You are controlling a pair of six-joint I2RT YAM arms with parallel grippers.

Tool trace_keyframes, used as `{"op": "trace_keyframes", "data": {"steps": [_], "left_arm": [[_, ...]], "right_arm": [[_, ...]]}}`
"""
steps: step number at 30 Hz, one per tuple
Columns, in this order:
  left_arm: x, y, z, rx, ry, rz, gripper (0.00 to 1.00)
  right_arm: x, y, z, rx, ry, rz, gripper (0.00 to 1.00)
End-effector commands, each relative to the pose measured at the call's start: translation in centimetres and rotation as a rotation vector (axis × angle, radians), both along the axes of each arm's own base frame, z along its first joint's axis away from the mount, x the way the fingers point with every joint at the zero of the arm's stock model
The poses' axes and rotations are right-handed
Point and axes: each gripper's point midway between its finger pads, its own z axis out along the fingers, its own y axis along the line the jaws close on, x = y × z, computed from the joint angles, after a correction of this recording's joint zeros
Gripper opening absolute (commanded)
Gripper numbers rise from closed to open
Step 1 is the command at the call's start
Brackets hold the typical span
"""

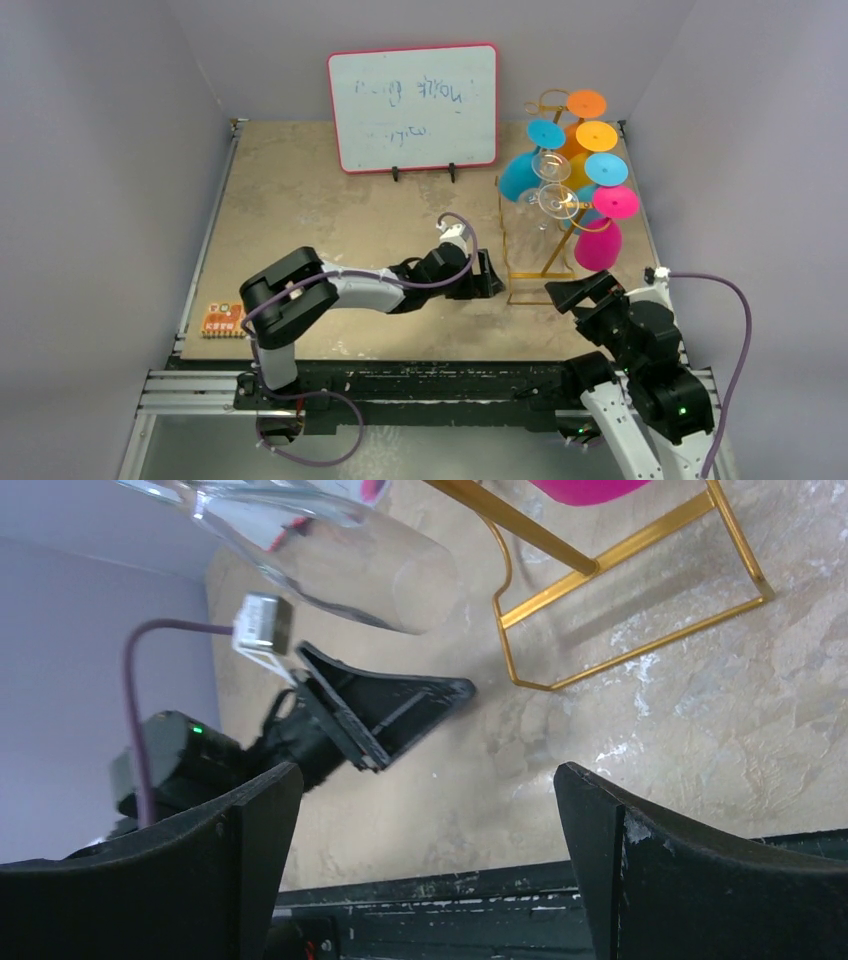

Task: Take the wine glass off the wine glass rack
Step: Adjust the wine rack at the center of the board.

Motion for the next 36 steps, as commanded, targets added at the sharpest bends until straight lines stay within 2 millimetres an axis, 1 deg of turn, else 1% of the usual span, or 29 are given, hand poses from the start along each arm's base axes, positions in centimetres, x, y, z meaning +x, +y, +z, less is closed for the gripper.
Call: {"op": "trace_keyframes", "data": {"steps": [1,4,5,7,8,10,12,15,17,19,22,25,30,33,36], "left_arm": [[-1.3,-5.2,3.4,-0.224,0.005,-0.058,0.78],[-1.2,-6.3,2.9,-0.255,0.025,-0.057,0.74],[-1.1,-6.8,2.3,-0.25,0.037,-0.057,0.71],[-1.0,-7.5,1.9,-0.252,0.057,-0.059,0.66],[-1.0,-7.7,1.3,-0.249,0.07,-0.056,0.65],[-0.8,-7.9,0.8,-0.243,0.084,-0.04,0.64],[-0.3,-7.6,-0.3,-0.197,0.095,-0.005,0.61],[0.8,-6.6,-2.1,-0.072,0.08,0.056,0.56],[1.7,-4.9,-3.7,0.077,0.055,0.1,0.55],[2.7,-3.8,-4.2,0.172,0.015,0.128,0.54],[4.5,-2.8,-4.6,0.283,-0.031,0.158,0.52],[6.1,-2.5,-4.9,0.341,-0.048,0.175,0.51],[8.1,-2.5,-5.0,0.336,-0.049,0.209,0.51],[9.6,-2.6,-4.7,0.304,-0.054,0.231,0.51],[11.0,-3.0,-4.7,0.306,-0.063,0.201,0.51]], "right_arm": [[-0.1,-0.8,2.9,0.021,-0.074,-0.047,1.0],[-0.3,-0.7,3.3,0.023,-0.074,-0.041,1.0],[-0.4,-0.7,3.4,0.022,-0.07,-0.037,1.0],[-0.5,-0.7,3.8,0.019,-0.078,-0.036,1.0],[-0.4,-0.8,4.0,0.014,-0.081,-0.034,1.0],[-0.5,-0.9,4.2,0.001,-0.086,-0.034,1.0],[-0.5,-1.0,4.3,-0.008,-0.086,-0.036,1.0],[-0.6,-0.9,4.4,-0.009,-0.092,-0.027,1.0],[-0.7,-0.9,4.5,-0.007,-0.095,-0.024,1.0],[-0.7,-1.0,4.6,-0.011,-0.098,-0.026,1.0],[-0.8,-1.1,4.6,-0.017,-0.104,-0.028,1.0],[-0.8,-1.1,4.7,-0.018,-0.107,-0.028,1.0],[-0.9,-1.2,4.8,-0.016,-0.115,-0.032,1.0],[-0.9,-1.3,4.6,-0.017,-0.115,-0.036,1.0],[-0.8,-1.2,4.7,-0.018,-0.111,-0.031,1.0]]}}
